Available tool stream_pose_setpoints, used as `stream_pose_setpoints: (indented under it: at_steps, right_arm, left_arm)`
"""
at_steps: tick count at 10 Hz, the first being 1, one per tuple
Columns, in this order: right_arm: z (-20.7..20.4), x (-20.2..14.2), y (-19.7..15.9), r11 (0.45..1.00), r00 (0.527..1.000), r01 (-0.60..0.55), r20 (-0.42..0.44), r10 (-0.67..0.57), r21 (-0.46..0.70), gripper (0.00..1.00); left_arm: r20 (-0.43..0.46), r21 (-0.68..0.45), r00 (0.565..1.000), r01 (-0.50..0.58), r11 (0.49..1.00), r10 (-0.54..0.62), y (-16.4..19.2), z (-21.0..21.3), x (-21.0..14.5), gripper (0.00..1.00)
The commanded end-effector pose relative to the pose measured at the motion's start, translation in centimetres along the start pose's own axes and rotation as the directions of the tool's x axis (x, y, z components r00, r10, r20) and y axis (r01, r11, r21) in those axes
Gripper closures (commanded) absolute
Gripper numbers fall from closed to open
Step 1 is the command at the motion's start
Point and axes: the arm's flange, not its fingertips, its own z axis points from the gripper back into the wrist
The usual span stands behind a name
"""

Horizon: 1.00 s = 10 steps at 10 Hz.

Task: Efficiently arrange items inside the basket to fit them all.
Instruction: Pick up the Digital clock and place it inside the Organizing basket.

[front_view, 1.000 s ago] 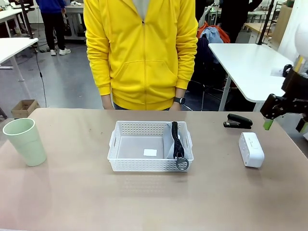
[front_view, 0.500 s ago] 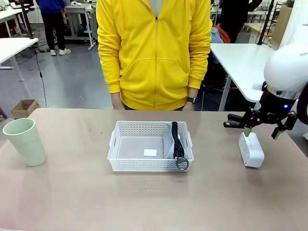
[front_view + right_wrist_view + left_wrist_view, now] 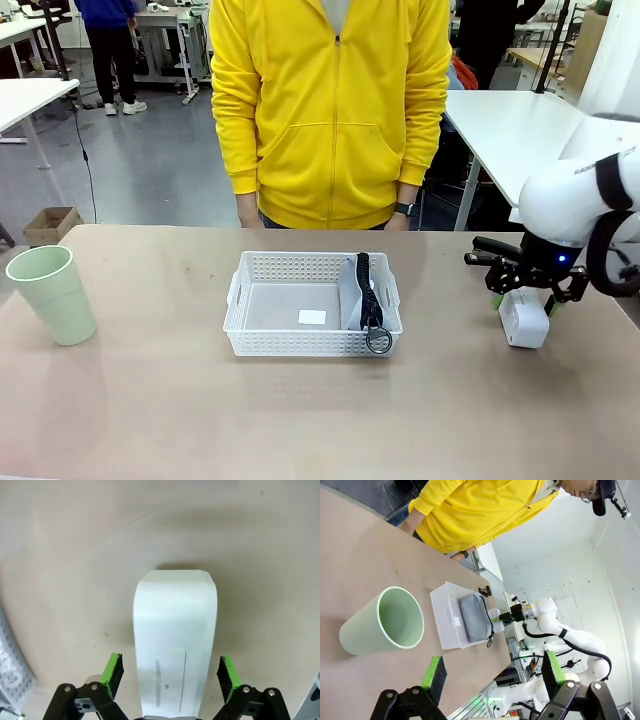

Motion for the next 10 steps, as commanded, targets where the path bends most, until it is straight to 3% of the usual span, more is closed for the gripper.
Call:
stream_pose_setpoints:
  at_steps: [1, 3, 9, 10]
  right_arm:
    - [-1.1, 0.6, 0.8, 0.999, 0.999, 0.050, 0.012, -0.050, -0.019, 0.00]
    - [-2.8, 0.5, 1.1, 0.994, 0.995, 0.096, 0.024, -0.095, -0.049, 0.00]
    - [-2.9, 0.7, 1.3, 0.990, 0.992, 0.127, 0.003, -0.127, -0.063, 0.00]
    - [-2.9, 0.8, 1.5, 0.989, 0.991, 0.134, 0.020, -0.133, -0.058, 0.18]
  left_arm:
    - [0.015, -0.022, 1.000, 0.024, 0.999, -0.023, -0.2, 0.0, 0.1, 0.00]
    - [0.015, -0.022, 1.000, 0.024, 0.999, -0.023, -0.2, 0.0, 0.1, 0.00]
    - [0.015, -0.022, 1.000, 0.024, 0.999, -0.023, -0.2, 0.0, 0.1, 0.00]
    - [0.015, -0.022, 1.000, 0.024, 0.999, -0.023, -0.2, 0.0, 0.1, 0.00]
